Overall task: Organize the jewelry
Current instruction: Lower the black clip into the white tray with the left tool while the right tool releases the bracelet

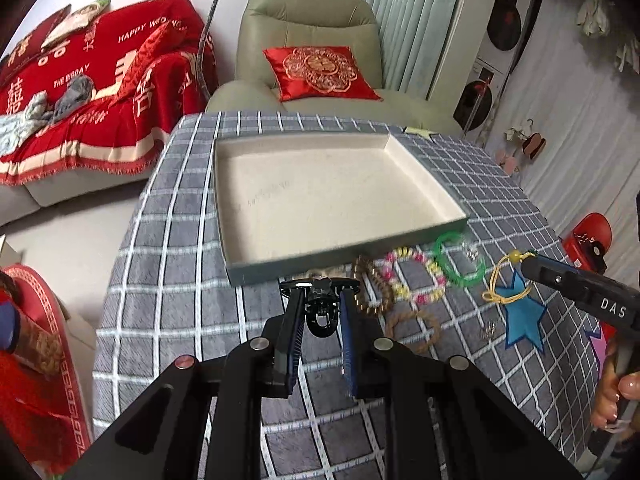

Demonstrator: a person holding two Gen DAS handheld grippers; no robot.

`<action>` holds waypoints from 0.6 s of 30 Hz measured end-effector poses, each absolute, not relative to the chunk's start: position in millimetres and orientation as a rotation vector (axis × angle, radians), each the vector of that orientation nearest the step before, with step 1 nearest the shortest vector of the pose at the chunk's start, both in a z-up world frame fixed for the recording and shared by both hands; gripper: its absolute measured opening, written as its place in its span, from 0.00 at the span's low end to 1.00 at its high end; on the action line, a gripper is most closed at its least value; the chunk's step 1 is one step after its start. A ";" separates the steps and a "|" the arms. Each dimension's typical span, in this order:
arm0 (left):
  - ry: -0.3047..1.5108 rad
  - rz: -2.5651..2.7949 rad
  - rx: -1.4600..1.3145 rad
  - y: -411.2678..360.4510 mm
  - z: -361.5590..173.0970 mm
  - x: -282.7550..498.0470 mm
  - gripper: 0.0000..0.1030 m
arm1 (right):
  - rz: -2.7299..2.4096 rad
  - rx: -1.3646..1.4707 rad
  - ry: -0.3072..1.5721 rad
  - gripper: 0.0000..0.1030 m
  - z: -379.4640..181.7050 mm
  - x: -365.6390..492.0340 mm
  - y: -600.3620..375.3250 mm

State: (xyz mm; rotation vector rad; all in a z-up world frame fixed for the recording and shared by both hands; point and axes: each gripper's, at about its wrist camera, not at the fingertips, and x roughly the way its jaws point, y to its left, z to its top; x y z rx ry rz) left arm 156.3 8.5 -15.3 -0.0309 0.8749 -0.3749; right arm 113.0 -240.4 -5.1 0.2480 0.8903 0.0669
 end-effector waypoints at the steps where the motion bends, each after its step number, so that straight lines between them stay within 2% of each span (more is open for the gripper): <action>1: 0.873 -0.378 -0.031 7.6 -12.8 159.2 0.32 | 0.077 0.251 0.887 0.23 -2.0 119.4 -240.6; 11: 0.847 -0.359 -0.006 -8.9 7.0 219.1 0.32 | 0.156 0.265 0.881 0.23 13.9 194.1 -232.4; 18: 0.872 -0.298 -0.004 -21.6 -10.8 277.6 0.32 | 0.192 0.264 0.892 0.23 -2.0 255.6 -225.5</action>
